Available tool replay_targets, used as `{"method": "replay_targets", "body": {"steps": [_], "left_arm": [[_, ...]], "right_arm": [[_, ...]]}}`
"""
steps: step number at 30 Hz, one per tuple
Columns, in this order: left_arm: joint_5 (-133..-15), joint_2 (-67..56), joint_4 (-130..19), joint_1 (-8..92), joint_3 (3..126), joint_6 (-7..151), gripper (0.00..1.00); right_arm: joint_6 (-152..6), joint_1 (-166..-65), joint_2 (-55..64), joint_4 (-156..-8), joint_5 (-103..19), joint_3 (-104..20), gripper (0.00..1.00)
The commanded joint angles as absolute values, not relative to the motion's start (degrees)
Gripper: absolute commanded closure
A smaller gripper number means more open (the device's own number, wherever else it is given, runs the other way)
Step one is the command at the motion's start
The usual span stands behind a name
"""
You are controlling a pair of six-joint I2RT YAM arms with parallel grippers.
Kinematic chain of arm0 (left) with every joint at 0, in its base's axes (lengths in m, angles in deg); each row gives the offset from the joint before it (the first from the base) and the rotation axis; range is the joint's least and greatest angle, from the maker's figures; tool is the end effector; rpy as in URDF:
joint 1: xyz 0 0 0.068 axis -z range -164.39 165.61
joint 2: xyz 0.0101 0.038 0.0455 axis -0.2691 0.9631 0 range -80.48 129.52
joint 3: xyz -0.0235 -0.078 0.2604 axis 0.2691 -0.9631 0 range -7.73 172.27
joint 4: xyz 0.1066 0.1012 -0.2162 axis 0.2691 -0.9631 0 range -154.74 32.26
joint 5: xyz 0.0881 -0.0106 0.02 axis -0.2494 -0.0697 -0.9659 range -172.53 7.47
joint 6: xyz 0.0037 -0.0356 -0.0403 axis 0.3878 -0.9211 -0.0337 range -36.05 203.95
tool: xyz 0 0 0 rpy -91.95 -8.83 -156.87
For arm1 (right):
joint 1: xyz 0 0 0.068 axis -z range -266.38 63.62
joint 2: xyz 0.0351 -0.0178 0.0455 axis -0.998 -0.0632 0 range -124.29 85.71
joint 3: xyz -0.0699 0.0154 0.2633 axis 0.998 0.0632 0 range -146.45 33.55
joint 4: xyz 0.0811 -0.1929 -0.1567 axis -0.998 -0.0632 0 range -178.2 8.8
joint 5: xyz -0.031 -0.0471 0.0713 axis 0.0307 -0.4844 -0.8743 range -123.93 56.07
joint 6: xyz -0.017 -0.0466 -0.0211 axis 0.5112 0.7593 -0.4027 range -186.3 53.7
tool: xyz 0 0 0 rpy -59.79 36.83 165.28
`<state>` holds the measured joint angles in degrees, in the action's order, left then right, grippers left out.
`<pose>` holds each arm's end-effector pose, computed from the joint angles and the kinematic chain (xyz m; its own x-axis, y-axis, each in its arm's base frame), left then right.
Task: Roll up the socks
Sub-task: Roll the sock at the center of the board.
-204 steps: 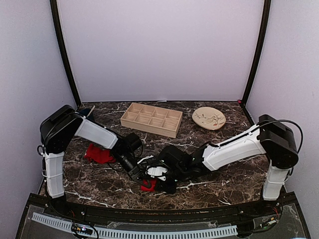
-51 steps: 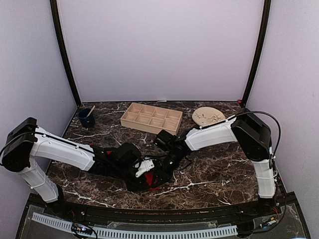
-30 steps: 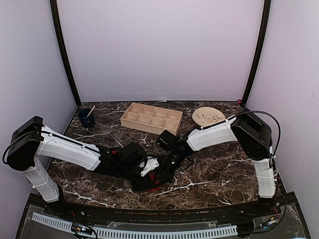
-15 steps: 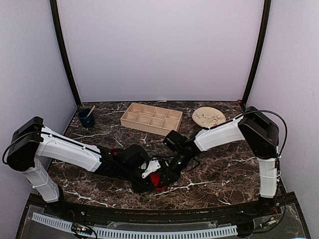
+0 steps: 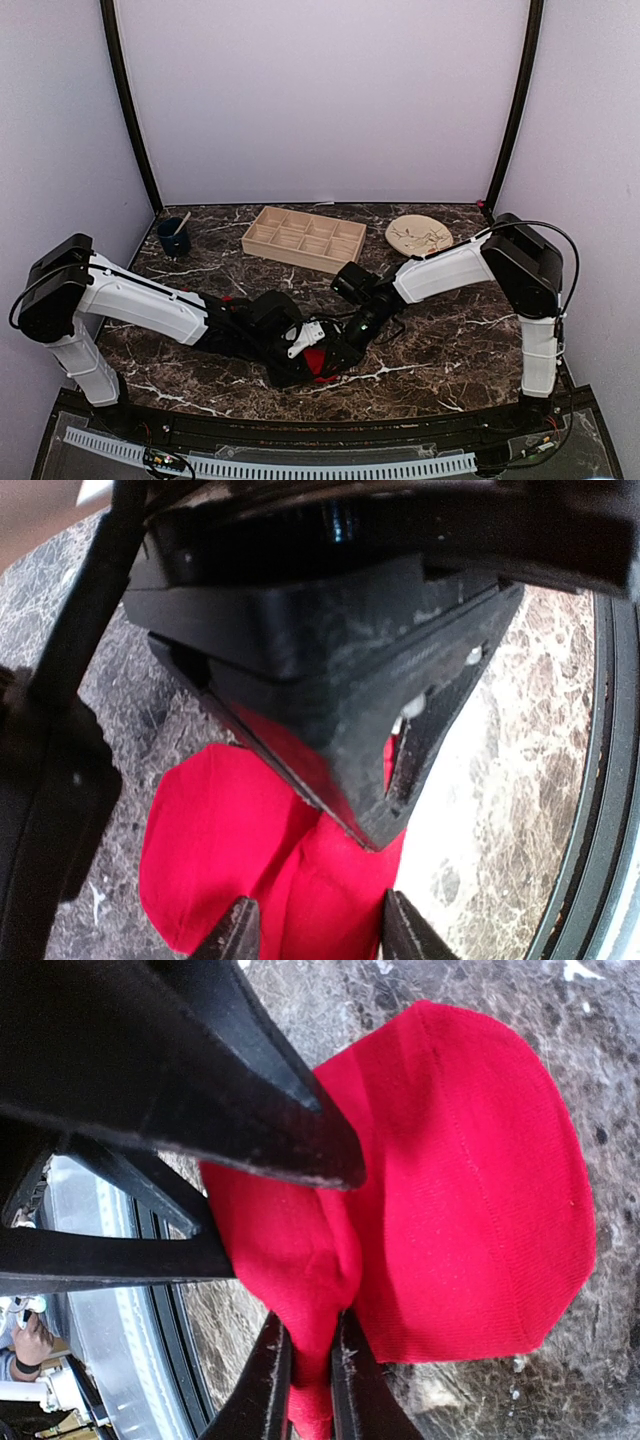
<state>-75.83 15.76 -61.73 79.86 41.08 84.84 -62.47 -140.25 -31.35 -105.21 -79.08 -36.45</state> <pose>0.1382 -0.2962 0.1506 -0.3252 0.7097 -0.6249 0.9313 0.3550 -0.0815 0.2055 0.3242 0.1164 -0.5092 -0.7778 -0.3685 -0.7410 0.1785 0.6473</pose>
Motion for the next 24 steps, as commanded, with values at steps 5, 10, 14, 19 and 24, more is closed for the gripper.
{"method": "replay_targets", "body": {"steps": [5,10,14,19,24], "left_arm": [[-73.0,18.9,-66.9,80.6,40.4,85.3,0.60],[-72.3,20.8,-68.1,80.9,41.1,84.5,0.61],[-72.1,22.0,-68.4,81.4,41.5,83.9,0.65],[-72.4,22.6,-68.6,81.8,41.3,82.0,0.71],[-72.7,23.1,-68.3,82.2,40.8,80.3,0.76]], "right_arm": [[-63.2,-140.6,-30.9,-105.2,-80.6,-39.6,0.89],[-63.2,-140.6,-31.0,-105.3,-80.8,-40.0,0.89],[-63.5,-140.5,-30.6,-104.7,-81.1,-39.4,0.89],[-64.2,-140.2,-30.7,-103.6,-81.6,-38.9,0.88],[-65.2,-139.1,-30.4,-102.0,-82.3,-37.6,0.85]]}}
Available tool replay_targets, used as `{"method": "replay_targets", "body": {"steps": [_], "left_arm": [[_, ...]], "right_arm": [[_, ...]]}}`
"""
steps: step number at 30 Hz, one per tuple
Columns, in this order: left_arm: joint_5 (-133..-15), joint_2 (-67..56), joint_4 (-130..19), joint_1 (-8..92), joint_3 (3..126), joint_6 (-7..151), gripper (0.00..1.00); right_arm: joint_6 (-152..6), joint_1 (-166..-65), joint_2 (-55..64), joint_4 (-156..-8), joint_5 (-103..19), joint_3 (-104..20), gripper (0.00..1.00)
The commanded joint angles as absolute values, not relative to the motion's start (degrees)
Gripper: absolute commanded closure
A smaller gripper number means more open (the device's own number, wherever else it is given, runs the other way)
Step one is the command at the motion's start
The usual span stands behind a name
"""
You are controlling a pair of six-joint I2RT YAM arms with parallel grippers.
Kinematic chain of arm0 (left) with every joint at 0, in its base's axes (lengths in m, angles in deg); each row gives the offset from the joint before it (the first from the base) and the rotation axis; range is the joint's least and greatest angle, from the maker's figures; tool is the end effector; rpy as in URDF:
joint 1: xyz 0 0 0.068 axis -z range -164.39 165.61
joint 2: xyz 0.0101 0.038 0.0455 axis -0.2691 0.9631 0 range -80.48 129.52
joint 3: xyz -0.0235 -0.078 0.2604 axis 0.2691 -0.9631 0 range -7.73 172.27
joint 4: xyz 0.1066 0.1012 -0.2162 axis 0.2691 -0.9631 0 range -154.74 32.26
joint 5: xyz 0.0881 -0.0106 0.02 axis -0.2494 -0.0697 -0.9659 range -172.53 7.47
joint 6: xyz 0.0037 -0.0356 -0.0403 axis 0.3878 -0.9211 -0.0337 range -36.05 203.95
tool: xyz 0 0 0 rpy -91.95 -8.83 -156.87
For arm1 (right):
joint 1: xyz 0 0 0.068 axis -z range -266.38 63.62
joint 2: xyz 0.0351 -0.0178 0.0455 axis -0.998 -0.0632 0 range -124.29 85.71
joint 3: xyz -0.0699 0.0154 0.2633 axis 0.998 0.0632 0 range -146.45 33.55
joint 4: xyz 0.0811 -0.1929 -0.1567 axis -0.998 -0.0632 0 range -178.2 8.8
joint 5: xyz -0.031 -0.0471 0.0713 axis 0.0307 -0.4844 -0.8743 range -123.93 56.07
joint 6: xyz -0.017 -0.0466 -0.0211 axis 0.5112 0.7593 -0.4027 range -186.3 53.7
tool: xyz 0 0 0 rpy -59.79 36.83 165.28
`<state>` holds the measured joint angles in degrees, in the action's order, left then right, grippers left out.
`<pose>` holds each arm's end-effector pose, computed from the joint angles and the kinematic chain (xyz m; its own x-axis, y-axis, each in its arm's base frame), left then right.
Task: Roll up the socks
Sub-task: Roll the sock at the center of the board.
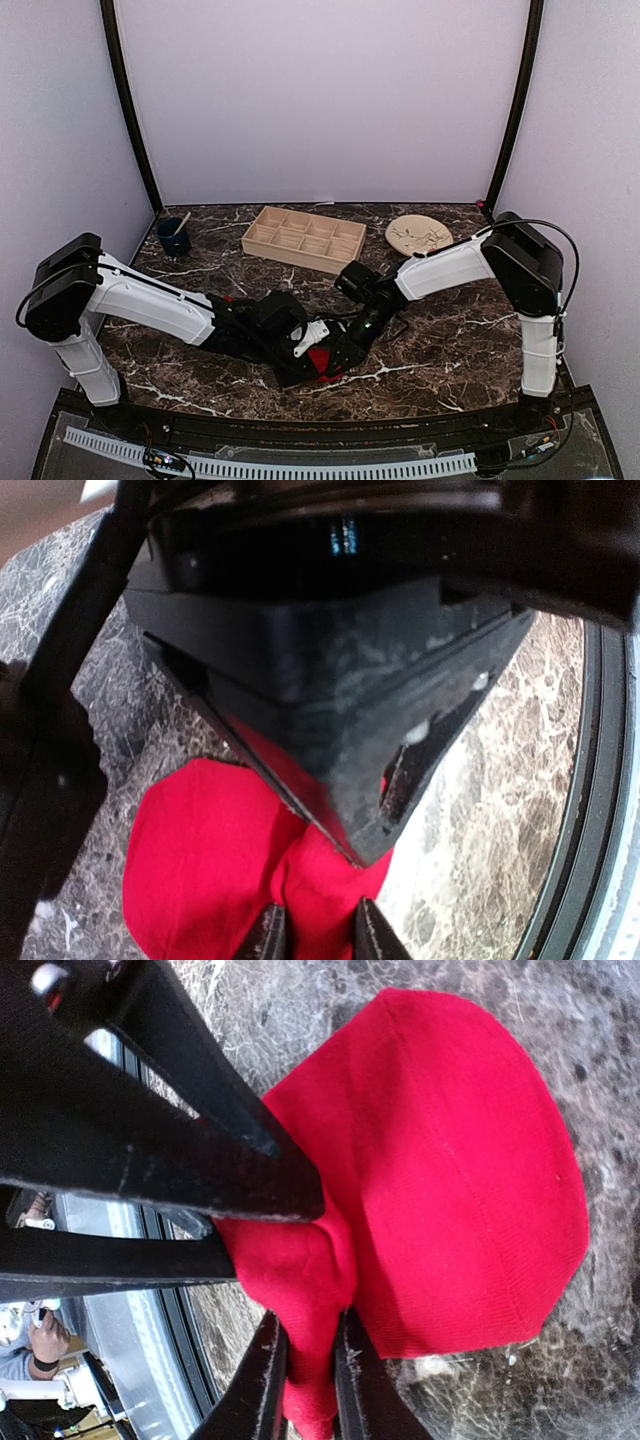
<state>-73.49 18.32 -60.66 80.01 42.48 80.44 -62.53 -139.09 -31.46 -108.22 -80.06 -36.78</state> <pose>0.1398 -0.3049 0.1449 -0.3947 0.6838 -0.6137 0.9104 0.3811 -0.1609 0.2094 0.3172 0.1159 -0.5363 -0.7798 -0.3229 -0.7097 0.2096 0.6726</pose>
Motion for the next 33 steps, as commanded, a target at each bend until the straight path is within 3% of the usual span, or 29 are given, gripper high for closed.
{"method": "replay_targets", "body": {"steps": [1,23,33], "left_arm": [[-72.7,23.2,-68.2,82.3,40.8,80.1,0.77],[-75.8,19.9,-63.9,82.5,36.5,74.2,0.99],[-75.6,18.8,-62.0,82.4,35.1,71.9,1.00]], "right_arm": [[-65.5,-139.0,-30.3,-101.7,-82.2,-37.5,0.85],[-71.1,-137.8,-29.1,-94.9,-78.8,-29.5,0.72],[-72.7,-137.2,-27.4,-93.2,-77.6,-26.5,0.66]]}}
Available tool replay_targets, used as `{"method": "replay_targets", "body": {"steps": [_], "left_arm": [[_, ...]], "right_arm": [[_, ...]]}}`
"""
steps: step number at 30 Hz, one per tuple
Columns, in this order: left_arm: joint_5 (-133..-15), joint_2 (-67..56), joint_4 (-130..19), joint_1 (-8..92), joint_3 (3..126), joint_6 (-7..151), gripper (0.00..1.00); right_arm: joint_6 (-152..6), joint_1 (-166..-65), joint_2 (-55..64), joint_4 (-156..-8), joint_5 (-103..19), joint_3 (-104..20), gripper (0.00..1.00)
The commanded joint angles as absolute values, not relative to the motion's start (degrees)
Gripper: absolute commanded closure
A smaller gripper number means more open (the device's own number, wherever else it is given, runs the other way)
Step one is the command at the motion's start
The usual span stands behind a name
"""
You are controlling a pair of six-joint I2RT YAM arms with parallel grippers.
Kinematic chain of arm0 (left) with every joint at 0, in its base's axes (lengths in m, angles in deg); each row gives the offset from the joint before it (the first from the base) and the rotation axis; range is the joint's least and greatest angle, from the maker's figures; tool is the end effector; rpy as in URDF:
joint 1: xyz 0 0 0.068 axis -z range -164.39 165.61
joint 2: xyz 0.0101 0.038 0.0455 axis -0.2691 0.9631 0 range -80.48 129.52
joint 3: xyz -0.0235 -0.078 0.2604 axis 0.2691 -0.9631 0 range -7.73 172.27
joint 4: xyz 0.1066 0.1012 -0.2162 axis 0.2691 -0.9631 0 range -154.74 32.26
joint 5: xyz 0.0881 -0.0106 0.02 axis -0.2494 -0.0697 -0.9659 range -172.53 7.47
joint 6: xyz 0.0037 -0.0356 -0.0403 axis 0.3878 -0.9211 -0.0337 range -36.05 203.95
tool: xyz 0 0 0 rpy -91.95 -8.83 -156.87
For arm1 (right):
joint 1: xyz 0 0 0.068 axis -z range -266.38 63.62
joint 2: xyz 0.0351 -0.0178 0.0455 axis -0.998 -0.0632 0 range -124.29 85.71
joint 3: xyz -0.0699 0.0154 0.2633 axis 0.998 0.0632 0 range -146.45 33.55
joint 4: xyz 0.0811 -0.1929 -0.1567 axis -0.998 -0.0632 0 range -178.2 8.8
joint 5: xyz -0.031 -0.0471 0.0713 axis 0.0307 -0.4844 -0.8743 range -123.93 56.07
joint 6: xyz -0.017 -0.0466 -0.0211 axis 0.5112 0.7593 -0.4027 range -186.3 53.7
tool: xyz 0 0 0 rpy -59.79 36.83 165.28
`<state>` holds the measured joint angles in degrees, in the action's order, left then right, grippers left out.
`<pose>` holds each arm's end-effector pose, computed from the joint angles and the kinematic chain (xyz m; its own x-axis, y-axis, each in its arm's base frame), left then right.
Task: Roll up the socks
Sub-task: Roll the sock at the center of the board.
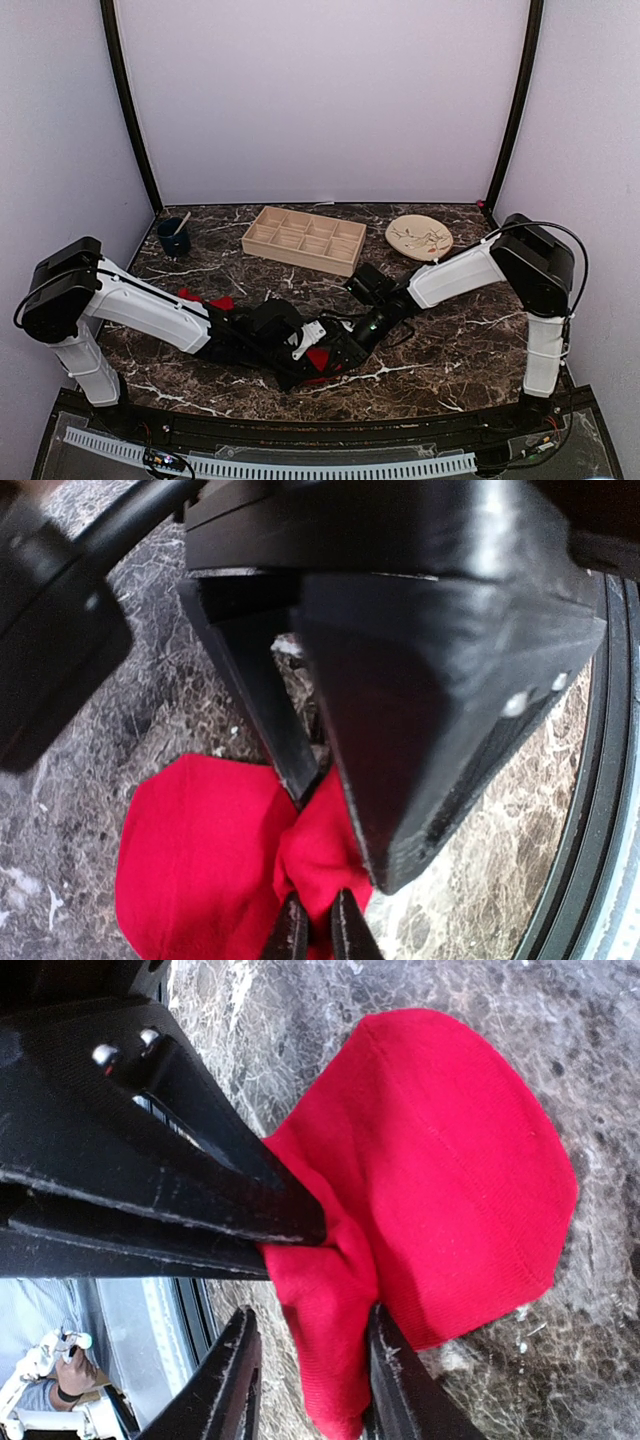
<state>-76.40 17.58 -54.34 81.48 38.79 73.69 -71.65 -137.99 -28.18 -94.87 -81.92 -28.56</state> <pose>0.1311 -0.3022 0.1389 -0.4664 0.6080 -0.6425 0.8673 0.4570 -0.1971 0.2067 0.3034 0.1105 -0.6290 -0.6938 -0.3506 -0.6606 0.2393 0.7115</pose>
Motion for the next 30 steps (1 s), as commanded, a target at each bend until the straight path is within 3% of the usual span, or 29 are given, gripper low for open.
{"method": "replay_targets", "body": {"steps": [1,30], "left_arm": [[-75.7,18.5,-61.6,82.5,34.8,71.6,1.00],[-72.6,12.5,-51.2,78.8,26.7,63.5,1.00]], "right_arm": [[-73.0,-137.1,-27.1,-92.8,-77.4,-26.2,0.65],[-78.2,-133.8,-16.7,-80.9,-67.5,-16.1,0.59]]}}
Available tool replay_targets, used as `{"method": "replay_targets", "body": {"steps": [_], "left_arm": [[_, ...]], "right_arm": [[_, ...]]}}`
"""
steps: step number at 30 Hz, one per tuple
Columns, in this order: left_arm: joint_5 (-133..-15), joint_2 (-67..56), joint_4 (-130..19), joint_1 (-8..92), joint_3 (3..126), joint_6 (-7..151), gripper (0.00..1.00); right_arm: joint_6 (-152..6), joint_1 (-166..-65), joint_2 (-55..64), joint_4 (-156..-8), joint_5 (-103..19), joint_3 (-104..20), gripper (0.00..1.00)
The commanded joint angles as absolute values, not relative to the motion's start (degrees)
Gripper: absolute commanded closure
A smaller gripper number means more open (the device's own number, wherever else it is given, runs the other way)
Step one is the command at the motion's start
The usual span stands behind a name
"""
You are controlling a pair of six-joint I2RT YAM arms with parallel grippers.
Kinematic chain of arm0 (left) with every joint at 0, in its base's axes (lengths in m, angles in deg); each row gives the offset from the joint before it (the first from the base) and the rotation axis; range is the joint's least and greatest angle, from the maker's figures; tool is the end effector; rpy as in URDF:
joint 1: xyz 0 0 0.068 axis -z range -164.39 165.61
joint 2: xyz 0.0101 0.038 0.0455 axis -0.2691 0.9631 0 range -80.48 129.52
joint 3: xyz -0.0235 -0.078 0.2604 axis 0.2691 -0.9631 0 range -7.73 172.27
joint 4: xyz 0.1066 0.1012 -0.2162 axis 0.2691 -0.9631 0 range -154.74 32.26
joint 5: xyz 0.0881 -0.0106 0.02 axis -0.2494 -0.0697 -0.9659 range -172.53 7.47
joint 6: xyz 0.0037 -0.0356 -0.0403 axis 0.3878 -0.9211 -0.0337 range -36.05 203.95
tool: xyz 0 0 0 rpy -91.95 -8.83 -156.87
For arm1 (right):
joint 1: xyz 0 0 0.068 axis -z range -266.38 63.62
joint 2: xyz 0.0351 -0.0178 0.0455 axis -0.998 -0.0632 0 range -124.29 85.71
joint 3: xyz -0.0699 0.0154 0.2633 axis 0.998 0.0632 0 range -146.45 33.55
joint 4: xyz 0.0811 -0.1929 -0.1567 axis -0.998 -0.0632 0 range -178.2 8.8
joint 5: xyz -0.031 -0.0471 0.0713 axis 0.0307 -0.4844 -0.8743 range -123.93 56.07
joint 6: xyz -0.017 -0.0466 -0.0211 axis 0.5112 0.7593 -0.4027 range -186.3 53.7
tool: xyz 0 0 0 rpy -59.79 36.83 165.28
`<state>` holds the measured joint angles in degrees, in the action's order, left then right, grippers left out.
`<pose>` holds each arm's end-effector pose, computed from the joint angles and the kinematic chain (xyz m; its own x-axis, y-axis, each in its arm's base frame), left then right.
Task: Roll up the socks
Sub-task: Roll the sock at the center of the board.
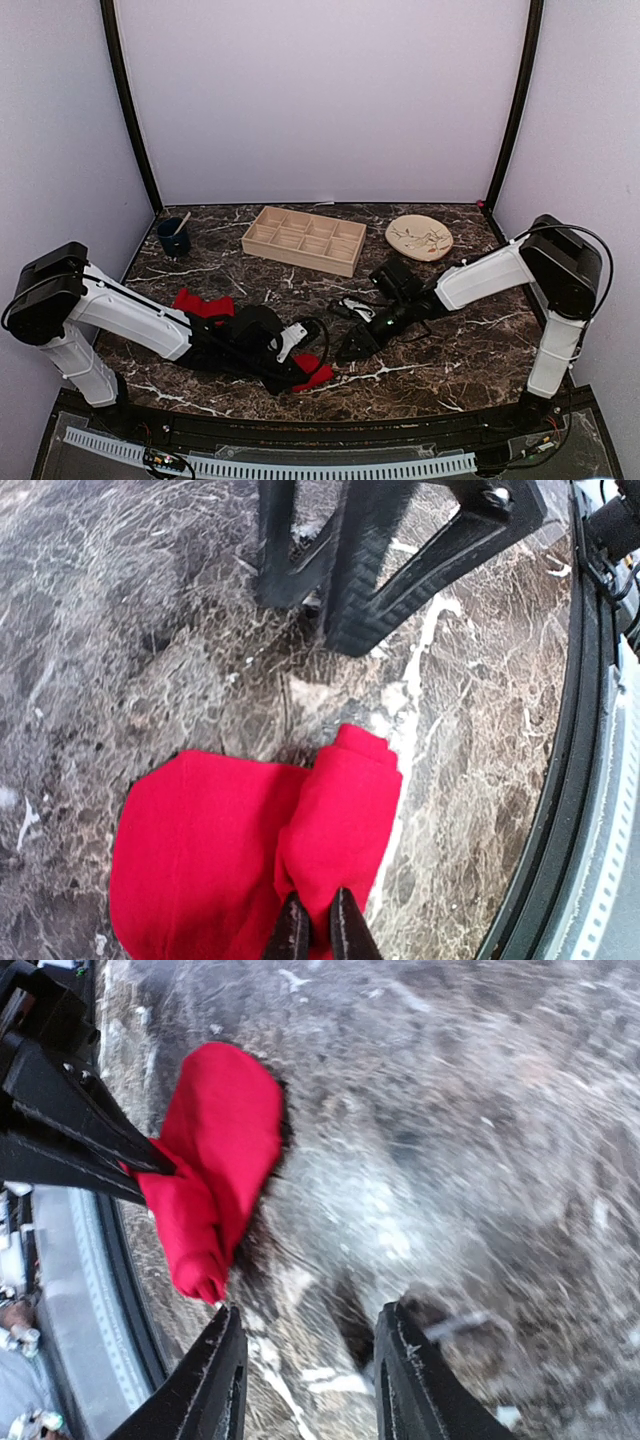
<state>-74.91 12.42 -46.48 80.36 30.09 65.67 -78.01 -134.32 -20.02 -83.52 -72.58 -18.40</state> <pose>0.1244 -0.2749 0.1350 -0.5744 0.4892 -0.6563 0.7973 0.5157 -0.3135 0.2123 0.2683 0.1209 -0.7094 -0.5499 -0.4409 -0.6835 0.3841 0.6207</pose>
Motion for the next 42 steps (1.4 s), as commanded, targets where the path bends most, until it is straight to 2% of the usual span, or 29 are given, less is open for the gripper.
{"method": "replay_targets", "body": {"steps": [1,11,24,32,42], "left_arm": [[-71.8,12.5,-50.7,78.2,26.3,63.1,1.00],[-60.0,16.8,-48.1,72.7,26.6,61.0,1.00],[-45.4,23.1,-48.4,67.8,27.8,58.7,1.00],[-35.1,27.3,-50.6,65.6,29.2,61.3,1.00],[-30.6,28.7,-53.5,62.5,30.3,64.2,1.00]], "right_arm": [[-78.2,-133.9,-15.8,-80.2,-66.9,-15.4,0.59],[-77.1,-135.6,-7.8,-75.3,-62.1,-9.9,0.59],[-69.0,-149.9,-6.0,-76.9,-41.9,-9.7,0.58],[-65.5,-154.9,-5.1,-77.4,-37.0,-11.0,0.57],[-63.5,-159.1,-7.7,-78.5,-35.3,-12.8,0.51]]}}
